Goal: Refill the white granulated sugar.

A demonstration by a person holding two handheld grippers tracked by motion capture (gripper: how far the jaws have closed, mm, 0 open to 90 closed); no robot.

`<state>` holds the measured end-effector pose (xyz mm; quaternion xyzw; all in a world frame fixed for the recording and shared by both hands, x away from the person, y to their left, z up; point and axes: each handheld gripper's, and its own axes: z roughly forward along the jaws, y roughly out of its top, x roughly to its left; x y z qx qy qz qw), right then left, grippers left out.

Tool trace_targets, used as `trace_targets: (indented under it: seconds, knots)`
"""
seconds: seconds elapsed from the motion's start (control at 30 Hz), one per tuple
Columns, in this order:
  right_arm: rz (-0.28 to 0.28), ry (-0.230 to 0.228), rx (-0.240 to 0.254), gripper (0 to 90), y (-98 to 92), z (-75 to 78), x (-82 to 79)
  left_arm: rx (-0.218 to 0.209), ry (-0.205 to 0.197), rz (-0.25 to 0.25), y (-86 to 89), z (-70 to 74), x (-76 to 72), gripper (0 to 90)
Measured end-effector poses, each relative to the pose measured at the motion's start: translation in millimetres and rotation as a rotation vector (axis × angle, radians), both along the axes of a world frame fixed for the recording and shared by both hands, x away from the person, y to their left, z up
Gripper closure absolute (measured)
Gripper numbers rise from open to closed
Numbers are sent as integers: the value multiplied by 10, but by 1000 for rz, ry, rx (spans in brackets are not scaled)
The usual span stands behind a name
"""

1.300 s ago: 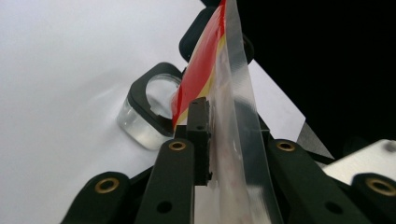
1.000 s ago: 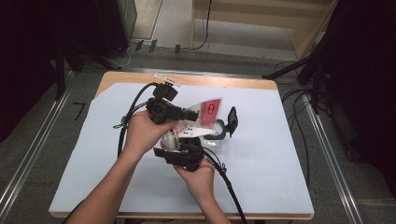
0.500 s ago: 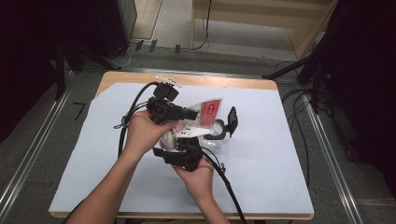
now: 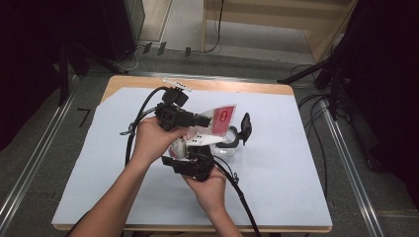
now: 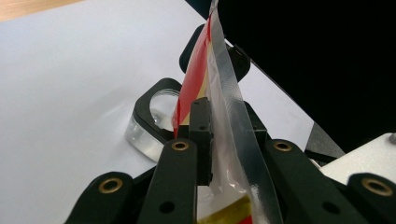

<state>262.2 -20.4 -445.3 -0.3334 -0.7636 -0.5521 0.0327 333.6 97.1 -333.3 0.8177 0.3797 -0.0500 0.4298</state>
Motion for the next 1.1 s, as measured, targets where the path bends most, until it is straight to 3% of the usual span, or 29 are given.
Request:
trace_targets:
  seconds: [0.57, 0.83, 1.1]
  knots:
    - [-3, -8, -6, 572, 36, -6, -30, 0, -1, -3, -4, 1, -9, 808]
    - [-19, -22, -5, 612, 37, -2, -45, -8, 1, -6, -19, 19, -27, 797]
    - [-15, 0, 11, 598, 41, -5, -38, 1, -10, -13, -19, 14, -25, 794]
